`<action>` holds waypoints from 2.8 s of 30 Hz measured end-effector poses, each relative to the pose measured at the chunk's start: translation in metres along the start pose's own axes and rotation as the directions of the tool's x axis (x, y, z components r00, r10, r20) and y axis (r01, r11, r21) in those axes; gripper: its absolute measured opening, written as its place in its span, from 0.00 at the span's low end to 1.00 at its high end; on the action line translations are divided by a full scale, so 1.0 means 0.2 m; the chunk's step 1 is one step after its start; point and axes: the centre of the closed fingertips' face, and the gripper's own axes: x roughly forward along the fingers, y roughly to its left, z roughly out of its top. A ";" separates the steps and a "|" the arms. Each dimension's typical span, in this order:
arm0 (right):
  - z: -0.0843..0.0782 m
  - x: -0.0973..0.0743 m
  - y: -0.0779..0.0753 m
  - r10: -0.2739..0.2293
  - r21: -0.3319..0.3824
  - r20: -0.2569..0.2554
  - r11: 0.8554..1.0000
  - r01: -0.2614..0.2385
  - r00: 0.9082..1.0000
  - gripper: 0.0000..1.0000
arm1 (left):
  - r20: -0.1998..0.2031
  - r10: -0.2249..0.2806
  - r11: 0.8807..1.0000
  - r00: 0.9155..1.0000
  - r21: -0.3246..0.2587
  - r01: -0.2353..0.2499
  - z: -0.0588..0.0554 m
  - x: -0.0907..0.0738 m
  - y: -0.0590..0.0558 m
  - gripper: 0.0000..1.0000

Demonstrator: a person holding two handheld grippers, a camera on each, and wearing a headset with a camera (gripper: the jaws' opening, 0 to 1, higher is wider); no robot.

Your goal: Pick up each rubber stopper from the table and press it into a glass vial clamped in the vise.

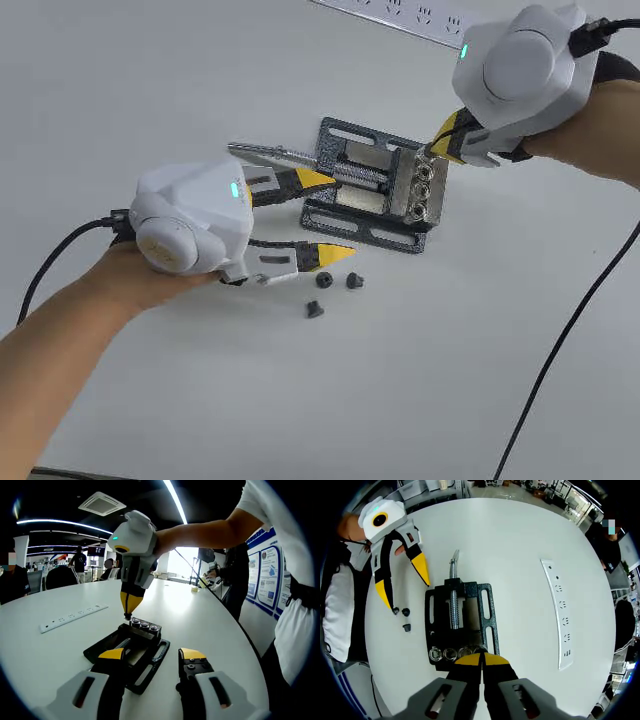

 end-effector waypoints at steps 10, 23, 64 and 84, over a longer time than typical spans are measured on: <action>0.00 0.00 0.00 0.006 -0.001 -0.002 1.000 -0.006 1.000 0.00 | -0.002 0.001 1.000 1.000 0.003 -0.001 0.01 0.00 -0.01 0.39; 0.00 0.00 0.00 0.014 -0.041 -0.022 0.999 -0.015 1.000 0.01 | -0.009 0.001 1.000 1.000 0.001 -0.001 0.00 -0.02 -0.01 0.38; -0.01 0.02 -0.01 0.038 -0.065 -0.078 0.997 -0.043 0.996 0.05 | -0.013 -0.008 1.000 1.000 -0.003 0.008 0.00 0.00 -0.02 0.37; -0.01 0.02 0.00 0.018 -0.046 -0.073 0.999 -0.022 0.997 0.04 | -0.012 -0.011 1.000 1.000 -0.008 0.011 0.01 0.02 -0.01 0.37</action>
